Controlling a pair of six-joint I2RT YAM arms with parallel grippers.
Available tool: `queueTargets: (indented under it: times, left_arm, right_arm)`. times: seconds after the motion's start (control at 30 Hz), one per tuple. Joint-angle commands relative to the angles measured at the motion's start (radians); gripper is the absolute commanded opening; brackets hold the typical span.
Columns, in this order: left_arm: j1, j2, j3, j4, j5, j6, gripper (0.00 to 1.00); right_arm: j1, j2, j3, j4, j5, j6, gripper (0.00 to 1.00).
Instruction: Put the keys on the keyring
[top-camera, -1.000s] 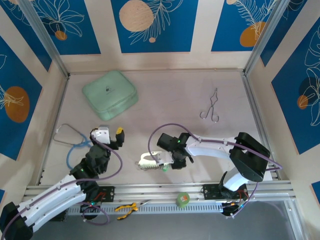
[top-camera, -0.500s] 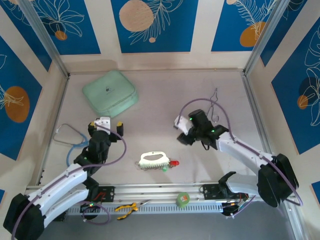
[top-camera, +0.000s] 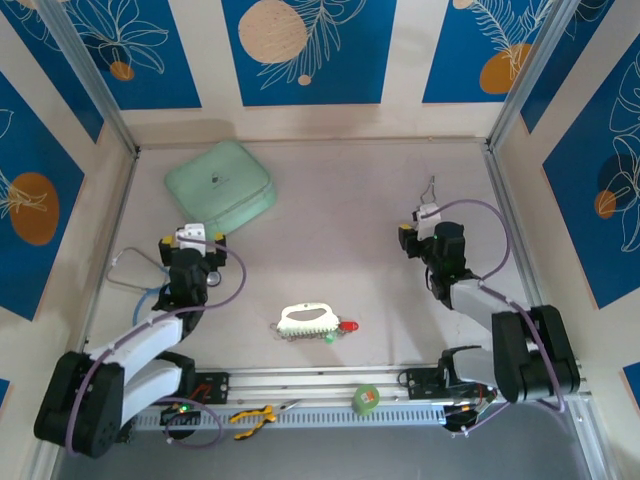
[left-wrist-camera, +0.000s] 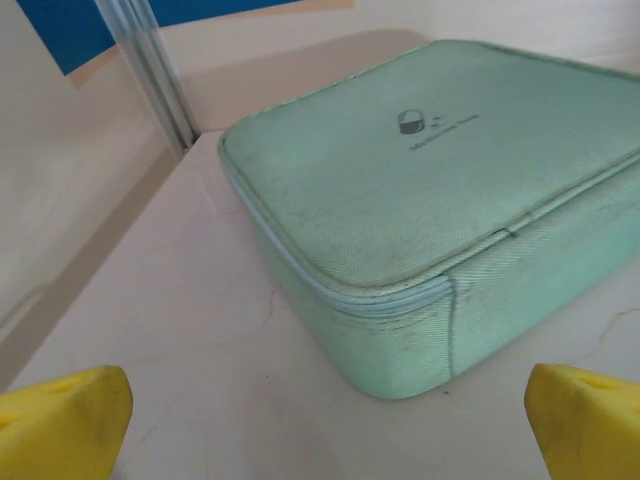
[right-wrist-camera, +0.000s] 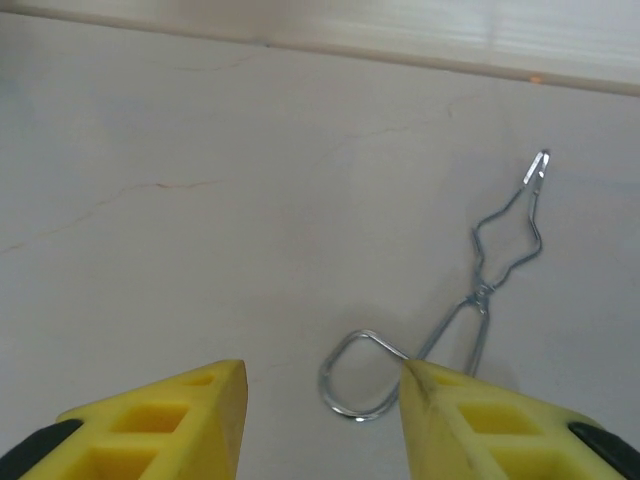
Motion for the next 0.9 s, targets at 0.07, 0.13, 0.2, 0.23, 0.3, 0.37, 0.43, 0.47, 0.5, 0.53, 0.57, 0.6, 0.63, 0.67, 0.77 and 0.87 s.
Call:
queueTargets:
  times: [0.07,0.13,0.2,0.23,0.3,0.37,0.43,0.47,0.5,0.53,0.57,0.6,0.63,0.67,0.77,0.87]
  left_arm:
    - [0.031,0.167,-0.046,0.310,0.029,0.056,1.00]
    - [0.042,0.245,-0.053,0.423,0.041,0.060,1.00]
    - [0.049,0.308,-0.059,0.526,0.070,0.078,1.00]
    - [0.054,0.352,-0.056,0.573,0.076,0.082,1.00]
    - [0.063,0.453,-0.051,0.656,0.112,0.075,1.00]
    - [0.065,0.547,-0.056,0.748,0.204,0.105,1.00]
    - [0.062,0.566,-0.044,0.758,0.192,0.116,1.00]
    - [0.066,0.546,-0.030,0.700,0.187,0.100,1.00]
    - [0.069,0.544,-0.017,0.677,0.181,0.094,1.00]
    - [0.071,0.548,-0.003,0.662,0.174,0.100,1.00]
    - [0.070,0.539,0.012,0.618,0.169,0.097,1.00]
    - [0.071,0.530,0.025,0.583,0.162,0.087,1.00]
    - [0.074,0.532,0.037,0.562,0.159,0.086,0.99]
    - [0.074,0.532,0.038,0.558,0.160,0.086,1.00]
    - [0.076,0.532,0.035,0.565,0.162,0.086,1.00]
    - [0.077,0.532,0.036,0.563,0.162,0.084,1.00]
  right_arm:
    - [-0.038,0.160,-0.064,0.344,-0.077,0.037,0.44]
    - [-0.064,0.201,-0.072,0.388,-0.108,0.057,0.44]
    - [-0.079,0.228,-0.059,0.394,-0.143,0.062,0.44]
    - [-0.090,0.216,-0.037,0.335,-0.172,0.065,0.44]
    - [-0.104,0.224,-0.029,0.329,-0.213,0.064,0.43]
    - [-0.109,0.224,-0.026,0.326,-0.231,0.065,0.43]
    - [-0.112,0.223,-0.019,0.310,-0.237,0.065,0.44]
    - [-0.115,0.225,-0.015,0.306,-0.243,0.067,0.44]
    - [-0.118,0.225,-0.007,0.291,-0.245,0.069,0.44]
    - [-0.121,0.227,0.003,0.273,-0.249,0.074,0.44]
    - [-0.128,0.229,0.013,0.258,-0.247,0.085,0.44]
    - [-0.131,0.230,0.022,0.241,-0.240,0.094,0.44]
    - [-0.135,0.233,0.028,0.233,-0.230,0.103,0.44]
    - [-0.138,0.232,0.032,0.225,-0.227,0.111,0.45]
    - [-0.141,0.233,0.031,0.225,-0.231,0.114,0.45]
    - [-0.141,0.233,0.033,0.225,-0.226,0.115,0.45]
